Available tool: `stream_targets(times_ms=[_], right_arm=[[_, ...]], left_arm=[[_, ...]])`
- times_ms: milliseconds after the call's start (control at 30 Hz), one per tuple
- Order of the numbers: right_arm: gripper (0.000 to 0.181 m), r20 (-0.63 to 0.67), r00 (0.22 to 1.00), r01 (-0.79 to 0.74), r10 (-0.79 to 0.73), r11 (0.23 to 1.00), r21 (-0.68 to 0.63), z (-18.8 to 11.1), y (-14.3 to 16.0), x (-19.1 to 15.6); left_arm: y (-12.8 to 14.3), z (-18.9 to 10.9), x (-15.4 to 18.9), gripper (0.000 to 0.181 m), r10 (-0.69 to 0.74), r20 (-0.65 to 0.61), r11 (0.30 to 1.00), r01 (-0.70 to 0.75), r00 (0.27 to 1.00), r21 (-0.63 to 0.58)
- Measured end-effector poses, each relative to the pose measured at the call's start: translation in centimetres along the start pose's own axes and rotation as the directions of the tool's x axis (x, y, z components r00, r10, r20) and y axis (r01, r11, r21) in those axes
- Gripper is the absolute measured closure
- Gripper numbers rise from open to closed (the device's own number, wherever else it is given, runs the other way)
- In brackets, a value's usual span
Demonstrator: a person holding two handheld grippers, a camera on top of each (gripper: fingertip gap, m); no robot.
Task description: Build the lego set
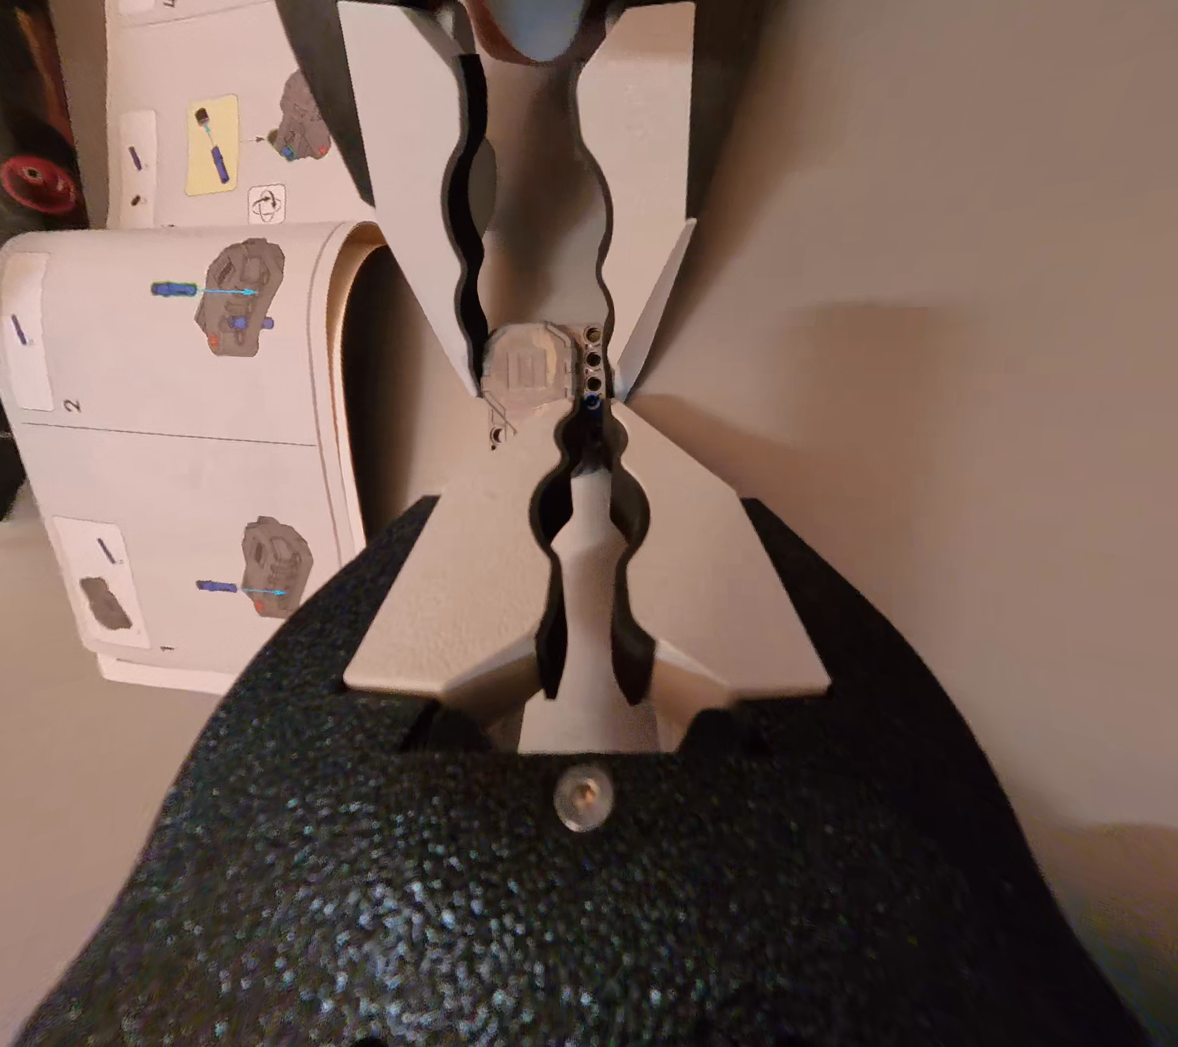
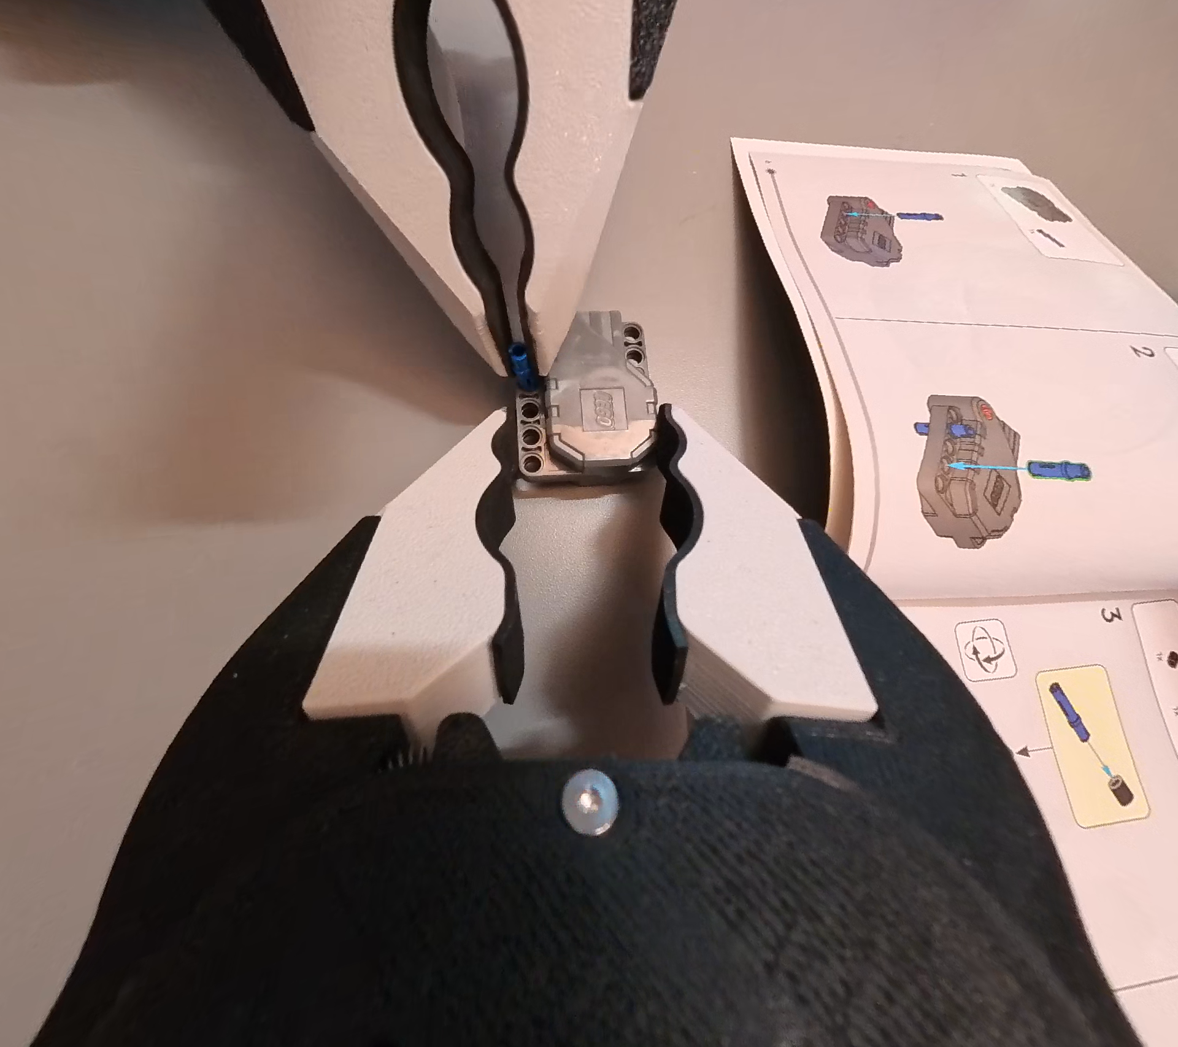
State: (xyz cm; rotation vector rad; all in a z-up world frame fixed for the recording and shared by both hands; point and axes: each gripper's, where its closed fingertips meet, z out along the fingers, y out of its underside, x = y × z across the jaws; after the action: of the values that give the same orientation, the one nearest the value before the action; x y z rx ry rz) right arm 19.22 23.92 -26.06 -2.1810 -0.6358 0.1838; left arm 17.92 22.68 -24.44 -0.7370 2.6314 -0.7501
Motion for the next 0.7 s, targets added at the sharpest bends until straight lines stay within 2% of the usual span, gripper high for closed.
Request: stream_targets(times_ms=[167,333,400,567,700], right_arm=[[0.139,0.004,1.0,-0.005,0.005,1.0,0.0,0.0,0.0,0.0],[0.139,0.002,1.0,-0.003,0.003,1.0,0.0,0.0,0.0,0.0],[0.139,0.001,1.0,-0.001,0.001,1.0,0.0,0.0,0.0,0.0],[0.139,0.002,1.0,-0.002,0.002,1.0,0.0,0.0,0.0,0.0],[0.139,0.004,1.0,-0.003,0.003,1.0,0.0,0.0,0.0,0.0]], left_arm=[[0.0,0.0,0.0,0.18,-0.016,0.031,1.0,0.016,0.999,-0.006],[0.0,0.0,-0.1,0.177,0.101,0.126,0.993,-0.093,0.987,-0.067],[-0.1,0.0,-0.2,0.176,0.131,0.145,0.991,-0.128,0.981,-0.03],[-0.8,-1.1,0.1,0.171,0.008,0.103,0.99,-0.022,0.995,0.136],[-0.6,-1.0,-0.1,0.172,0.018,0.093,0.994,-0.028,0.996,0.106]])
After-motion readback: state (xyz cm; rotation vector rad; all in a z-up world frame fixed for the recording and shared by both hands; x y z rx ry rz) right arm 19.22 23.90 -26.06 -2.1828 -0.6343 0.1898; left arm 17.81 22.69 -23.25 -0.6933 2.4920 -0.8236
